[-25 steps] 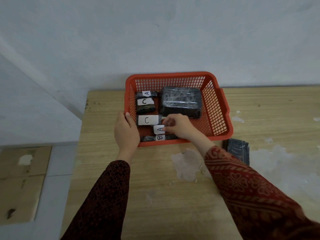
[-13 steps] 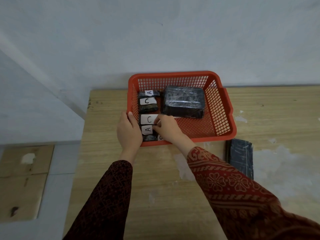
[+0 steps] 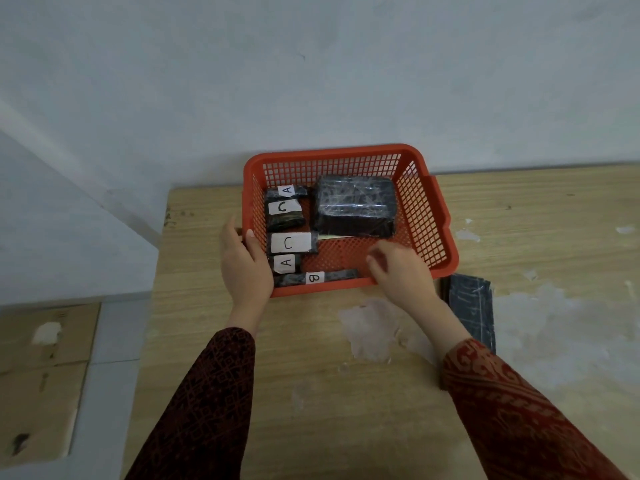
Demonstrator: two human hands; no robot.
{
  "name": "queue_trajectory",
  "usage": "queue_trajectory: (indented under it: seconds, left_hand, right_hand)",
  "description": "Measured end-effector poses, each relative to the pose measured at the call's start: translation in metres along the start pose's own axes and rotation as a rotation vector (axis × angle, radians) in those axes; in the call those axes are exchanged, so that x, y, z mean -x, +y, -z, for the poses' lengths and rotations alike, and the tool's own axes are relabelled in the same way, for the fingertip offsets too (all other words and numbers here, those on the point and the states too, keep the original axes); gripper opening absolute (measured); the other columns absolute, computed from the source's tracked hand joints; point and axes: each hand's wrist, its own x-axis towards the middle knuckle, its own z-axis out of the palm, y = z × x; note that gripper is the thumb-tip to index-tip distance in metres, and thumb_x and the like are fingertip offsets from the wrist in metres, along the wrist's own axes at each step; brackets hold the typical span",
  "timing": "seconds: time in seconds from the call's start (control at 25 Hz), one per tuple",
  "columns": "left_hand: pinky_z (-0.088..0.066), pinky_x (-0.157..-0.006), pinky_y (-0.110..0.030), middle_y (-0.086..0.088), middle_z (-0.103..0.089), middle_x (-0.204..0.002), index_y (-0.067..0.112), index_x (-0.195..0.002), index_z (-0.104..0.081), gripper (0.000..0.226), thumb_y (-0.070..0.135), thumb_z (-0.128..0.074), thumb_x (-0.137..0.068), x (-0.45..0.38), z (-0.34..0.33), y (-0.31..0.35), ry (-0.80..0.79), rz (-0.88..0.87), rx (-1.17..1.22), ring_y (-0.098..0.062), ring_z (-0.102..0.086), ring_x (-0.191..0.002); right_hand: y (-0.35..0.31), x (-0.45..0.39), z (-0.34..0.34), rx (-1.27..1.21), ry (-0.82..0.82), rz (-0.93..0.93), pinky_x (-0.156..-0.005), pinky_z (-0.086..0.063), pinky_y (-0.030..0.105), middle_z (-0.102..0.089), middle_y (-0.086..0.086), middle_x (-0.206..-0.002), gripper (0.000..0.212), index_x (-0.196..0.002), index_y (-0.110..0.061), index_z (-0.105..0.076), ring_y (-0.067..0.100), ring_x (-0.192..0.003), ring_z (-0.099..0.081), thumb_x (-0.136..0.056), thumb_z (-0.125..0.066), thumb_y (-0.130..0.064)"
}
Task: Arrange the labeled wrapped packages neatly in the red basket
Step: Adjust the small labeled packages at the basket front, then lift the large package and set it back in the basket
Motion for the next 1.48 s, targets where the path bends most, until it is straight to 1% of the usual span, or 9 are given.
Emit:
queue_trajectory:
  seconds: [0.2,0.32,0.44,0.6,0.8,0.92,1.04,1.24,1.48]
  left_hand:
    - [-0.032,-0.094,-0.043,-0.012,-0.059,-0.115,0.009,-0.116,-0.058,0.026,0.019,-0.046,-0.095,0.001,0.002,0.008,0.042,-0.359,-0.379,-0.031,-0.051,-0.106]
    - [-0.037,-0.091,-0.042,-0.010,-0.063,-0.109,0.009,-0.112,-0.060,0.029,0.023,-0.042,-0.094,0.002,-0.008,0.019,-0.094,-0.515,-0.412,-0.029,-0.057,-0.100]
    - [-0.045,-0.096,-0.041,-0.012,-0.056,-0.126,0.010,-0.130,-0.049,0.038,0.028,-0.041,-0.097,-0.007,-0.036,0.038,-0.449,-0.363,-0.198,-0.027,-0.052,-0.117]
    - [-0.012,-0.117,-0.049,-0.012,-0.014,-0.159,0.013,-0.152,-0.005,0.065,0.038,-0.036,-0.100,-0.017,-0.075,0.056,-0.829,-0.062,-0.328,-0.028,-0.012,-0.145]
    - [-0.024,-0.115,-0.038,-0.008,-0.029,-0.155,0.014,-0.151,-0.019,0.062,0.031,-0.046,-0.098,-0.010,-0.059,0.089,-0.597,-0.085,0.007,-0.023,-0.027,-0.141]
    - [-0.029,-0.108,-0.029,0.001,-0.036,-0.150,0.023,-0.145,-0.030,0.065,0.049,-0.053,-0.090,0.009,-0.024,0.109,-0.415,-0.170,0.172,-0.012,-0.033,-0.135]
    - [-0.039,-0.096,-0.021,0.007,-0.049,-0.137,0.028,-0.138,-0.040,0.066,0.063,-0.052,-0.083,0.024,0.017,0.115,-0.295,-0.100,0.309,-0.002,-0.048,-0.118]
    - [-0.053,-0.091,-0.035,0.008,-0.067,-0.112,0.024,-0.118,-0.061,0.063,0.067,-0.060,-0.072,0.046,0.058,0.113,-0.329,-0.043,0.424,-0.005,-0.063,-0.102]
    - [-0.050,-0.095,-0.037,0.015,-0.067,-0.111,0.034,-0.117,-0.059,0.047,0.045,-0.074,-0.074,0.084,0.060,0.087,-0.416,0.020,0.442,-0.003,-0.062,-0.105]
  right_hand:
    - [0.036,-0.038,0.005,-0.155,0.061,-0.206,-0.085,-0.047,0.036,-0.065,0.017,-0.110,0.033,-0.117,-0.003,-0.056,0.032,-0.101,-0.061,-0.087,-0.061,-0.016]
    - [0.043,-0.055,-0.001,-0.200,0.019,-0.282,-0.093,-0.043,0.036,-0.056,0.022,-0.126,0.055,-0.130,-0.001,-0.042,0.037,-0.115,-0.054,-0.085,-0.067,-0.021]
    - [0.045,-0.071,0.000,-0.389,-0.018,-0.368,-0.102,-0.038,0.034,-0.050,0.017,-0.139,0.074,-0.141,-0.005,-0.032,0.033,-0.126,-0.049,-0.082,-0.071,-0.027]
    - [0.048,-0.073,-0.001,-0.450,-0.187,-0.355,-0.111,-0.032,0.038,-0.048,0.012,-0.144,0.076,-0.147,-0.012,-0.029,0.030,-0.132,-0.044,-0.083,-0.070,-0.019]
    - [0.032,-0.052,0.037,-0.564,0.019,-0.259,-0.100,-0.037,0.024,-0.054,0.007,-0.137,0.068,-0.142,-0.015,-0.038,0.022,-0.127,-0.050,-0.082,-0.070,-0.017]
    - [0.021,-0.022,0.066,-0.484,0.099,-0.152,-0.092,-0.049,0.026,-0.057,0.006,-0.128,0.073,-0.139,-0.016,-0.042,0.023,-0.114,-0.057,-0.076,-0.075,-0.032]
    - [0.008,0.011,0.093,-0.408,0.139,0.013,-0.087,-0.043,0.022,-0.047,-0.007,-0.117,0.076,-0.135,-0.024,-0.045,0.010,-0.103,-0.050,-0.070,-0.077,-0.045]
    - [-0.001,0.039,0.106,-0.752,0.053,0.090,-0.092,-0.053,0.044,-0.060,0.005,-0.117,0.029,-0.101,-0.020,-0.045,0.019,-0.110,-0.059,-0.085,-0.069,-0.025]
    - [0.004,0.061,0.089,-1.050,0.015,-0.064,-0.088,-0.056,0.037,-0.066,0.007,-0.110,0.018,-0.098,-0.021,-0.047,0.018,-0.101,-0.066,-0.090,-0.062,-0.027]
